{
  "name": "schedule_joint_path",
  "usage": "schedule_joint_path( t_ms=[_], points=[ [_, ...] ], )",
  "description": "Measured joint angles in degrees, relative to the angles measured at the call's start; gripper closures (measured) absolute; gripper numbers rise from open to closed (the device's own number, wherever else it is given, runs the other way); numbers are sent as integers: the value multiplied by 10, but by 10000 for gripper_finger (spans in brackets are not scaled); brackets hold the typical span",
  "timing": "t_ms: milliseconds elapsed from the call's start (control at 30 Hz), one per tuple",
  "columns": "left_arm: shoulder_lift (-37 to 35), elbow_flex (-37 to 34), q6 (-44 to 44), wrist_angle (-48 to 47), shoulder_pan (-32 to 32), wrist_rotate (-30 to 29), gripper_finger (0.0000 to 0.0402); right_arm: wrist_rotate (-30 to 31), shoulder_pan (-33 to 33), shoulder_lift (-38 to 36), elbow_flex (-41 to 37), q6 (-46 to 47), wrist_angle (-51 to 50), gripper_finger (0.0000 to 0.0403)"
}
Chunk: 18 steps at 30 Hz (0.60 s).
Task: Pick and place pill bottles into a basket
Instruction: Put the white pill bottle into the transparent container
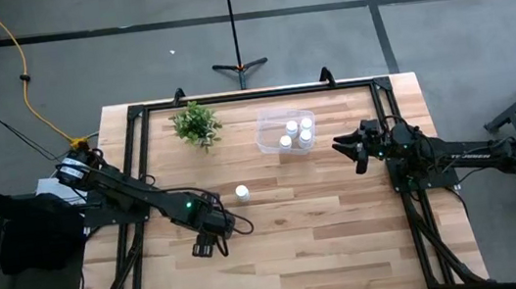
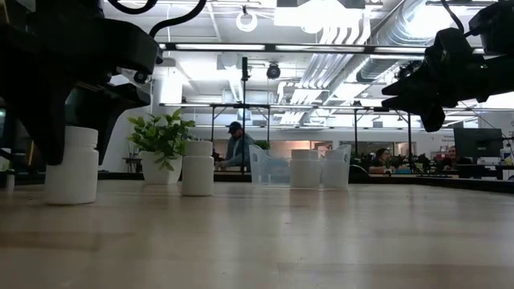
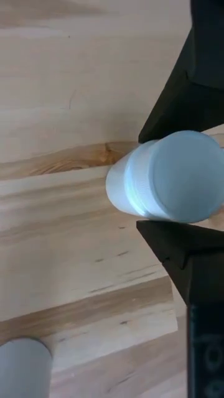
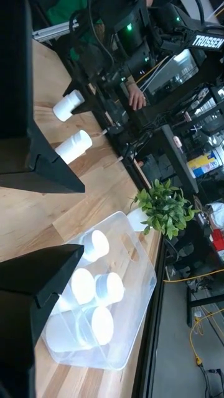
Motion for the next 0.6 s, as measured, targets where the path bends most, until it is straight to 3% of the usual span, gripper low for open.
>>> schedule_joint_path(
  t_ms=[167, 600],
  points=[
    [-1, 1, 4, 1, 0, 18, 184, 0, 0, 0, 0, 0, 0, 269],
    [-1, 18, -36, -20, 0, 37, 189, 0, 0, 0, 0, 0, 0, 269]
  ],
)
